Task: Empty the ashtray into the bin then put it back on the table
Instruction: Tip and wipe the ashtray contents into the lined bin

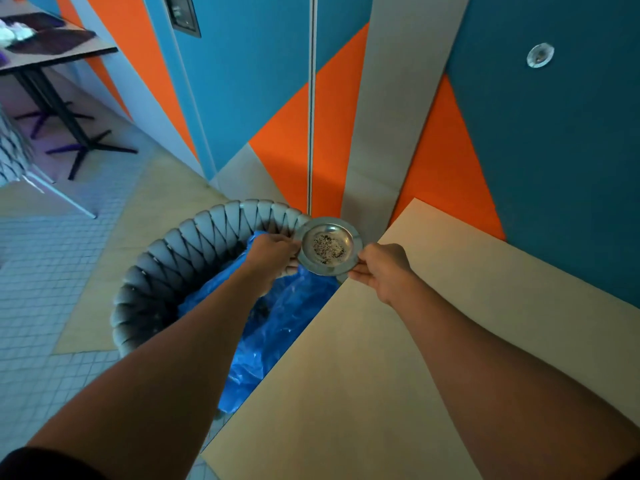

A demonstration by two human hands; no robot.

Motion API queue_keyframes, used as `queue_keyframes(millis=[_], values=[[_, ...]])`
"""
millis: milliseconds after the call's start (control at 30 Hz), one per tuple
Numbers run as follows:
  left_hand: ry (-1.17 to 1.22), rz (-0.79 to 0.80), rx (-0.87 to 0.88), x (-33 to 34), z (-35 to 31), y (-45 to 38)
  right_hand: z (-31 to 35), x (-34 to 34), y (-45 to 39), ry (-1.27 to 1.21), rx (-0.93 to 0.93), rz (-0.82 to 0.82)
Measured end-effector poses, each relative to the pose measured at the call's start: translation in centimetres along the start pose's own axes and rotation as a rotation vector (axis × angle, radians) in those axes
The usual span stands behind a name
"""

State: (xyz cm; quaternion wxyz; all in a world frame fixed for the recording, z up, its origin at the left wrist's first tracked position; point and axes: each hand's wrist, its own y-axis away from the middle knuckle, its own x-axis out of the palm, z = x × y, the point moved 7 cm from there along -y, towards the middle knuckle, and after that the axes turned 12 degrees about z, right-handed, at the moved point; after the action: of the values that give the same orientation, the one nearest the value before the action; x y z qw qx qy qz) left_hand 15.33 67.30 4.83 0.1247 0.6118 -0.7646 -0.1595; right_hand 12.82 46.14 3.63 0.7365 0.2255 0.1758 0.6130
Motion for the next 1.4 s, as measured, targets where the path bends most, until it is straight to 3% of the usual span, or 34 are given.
queue_keyframes(millis=[533,767,867,933,1100,1233,1400], values=[[0.034,-0.158,-0.073,-10.6,8.3,-3.4,-6.8,10.5,-6.2,0.001,0.062,0.127],[0.039,-0.218,-0.088,-13.2,10.6,-5.9,-8.5,11.7,-8.6,0.024,-0.023,0.175],[0.029,-0.247,-0.100,-14.4,11.6,-6.8,-9.1,11.0,-8.9,0.473,-0.165,0.121],[0.025,-0.264,-0.111,-15.2,12.2,-7.2,-10.1,11.2,-8.5,0.845,-0.273,0.165],[0.035,-0.304,-0.134,-16.9,13.8,-8.4,-13.7,12.0,-7.8,1.468,-0.495,0.271],[0.020,-0.327,-0.147,-18.0,15.0,-9.1,-14.1,12.4,-7.0,1.621,-0.687,0.191],[-0.078,-0.386,-0.127,-19.6,16.0,-9.8,-14.4,12.2,-7.6,1.587,-0.694,0.161]])
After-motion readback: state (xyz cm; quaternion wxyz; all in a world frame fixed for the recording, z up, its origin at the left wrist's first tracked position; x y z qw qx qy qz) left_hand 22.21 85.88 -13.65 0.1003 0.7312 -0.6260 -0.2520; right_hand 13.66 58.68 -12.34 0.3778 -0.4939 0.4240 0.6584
